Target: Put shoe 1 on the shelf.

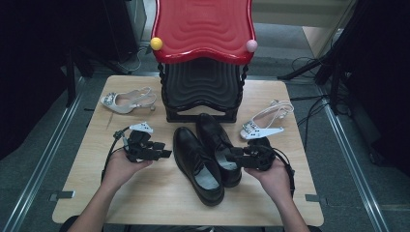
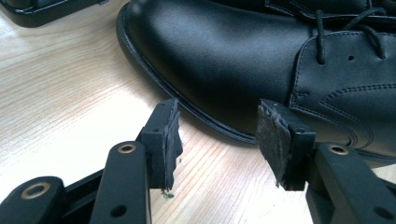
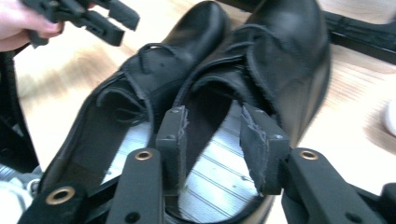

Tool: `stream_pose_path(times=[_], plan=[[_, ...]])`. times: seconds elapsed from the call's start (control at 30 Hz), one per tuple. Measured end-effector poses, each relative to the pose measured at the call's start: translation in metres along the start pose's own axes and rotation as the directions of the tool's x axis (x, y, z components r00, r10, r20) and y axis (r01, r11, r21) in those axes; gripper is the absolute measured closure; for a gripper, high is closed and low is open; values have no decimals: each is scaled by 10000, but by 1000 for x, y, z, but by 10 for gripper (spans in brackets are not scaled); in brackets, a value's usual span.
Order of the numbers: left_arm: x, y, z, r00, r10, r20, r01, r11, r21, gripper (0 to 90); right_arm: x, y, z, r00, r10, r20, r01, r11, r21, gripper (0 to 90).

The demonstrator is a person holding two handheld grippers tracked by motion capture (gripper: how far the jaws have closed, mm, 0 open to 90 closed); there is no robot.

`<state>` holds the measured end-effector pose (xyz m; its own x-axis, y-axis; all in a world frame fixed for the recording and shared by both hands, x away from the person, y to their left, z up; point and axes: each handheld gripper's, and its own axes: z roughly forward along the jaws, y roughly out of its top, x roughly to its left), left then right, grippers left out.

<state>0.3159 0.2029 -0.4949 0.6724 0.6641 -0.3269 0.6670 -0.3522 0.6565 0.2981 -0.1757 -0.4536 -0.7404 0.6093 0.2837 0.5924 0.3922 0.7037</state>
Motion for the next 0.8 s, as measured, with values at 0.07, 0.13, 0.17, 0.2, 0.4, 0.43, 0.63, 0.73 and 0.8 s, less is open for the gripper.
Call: stream_pose_path(times=[0.07,0.13,0.17,0.2,0.4,0.43,0.63,0.73,0.8], plan=[[0,0,0,10000,-13,-68,13,10000,30,490,4,1,3,9998,-92,-152,94,9999,109,588],[0,0,0,9999,32,-108,-32,10000,51,487,9,3,7,9993,-273,-260,280,9992,275,585],[0,0,0,9999,51,-134,-51,10000,58,485,11,4,10,9991,-308,-288,321,9985,442,585],[0,0,0,9999,60,-130,-59,10000,77,482,13,5,13,9988,-397,-286,411,9978,528,586],[1,-1,-1,9999,29,-147,-28,10000,67,477,19,9,27,9976,-611,-331,644,9918,1099,581],[1,-1,-1,9999,18,-146,-17,10000,59,476,21,9,29,9975,-615,-338,652,9908,1189,581],[2,-1,-2,9998,1,-175,0,10000,28,474,26,14,41,9961,-817,-321,866,9737,2107,580],[1,-1,-2,9998,40,-180,-39,10000,42,473,27,19,49,9959,-860,-280,903,9602,2642,587],[1,-1,-2,9998,28,-192,-28,10000,35,473,27,22,54,9963,-814,-287,863,9516,2951,590]])
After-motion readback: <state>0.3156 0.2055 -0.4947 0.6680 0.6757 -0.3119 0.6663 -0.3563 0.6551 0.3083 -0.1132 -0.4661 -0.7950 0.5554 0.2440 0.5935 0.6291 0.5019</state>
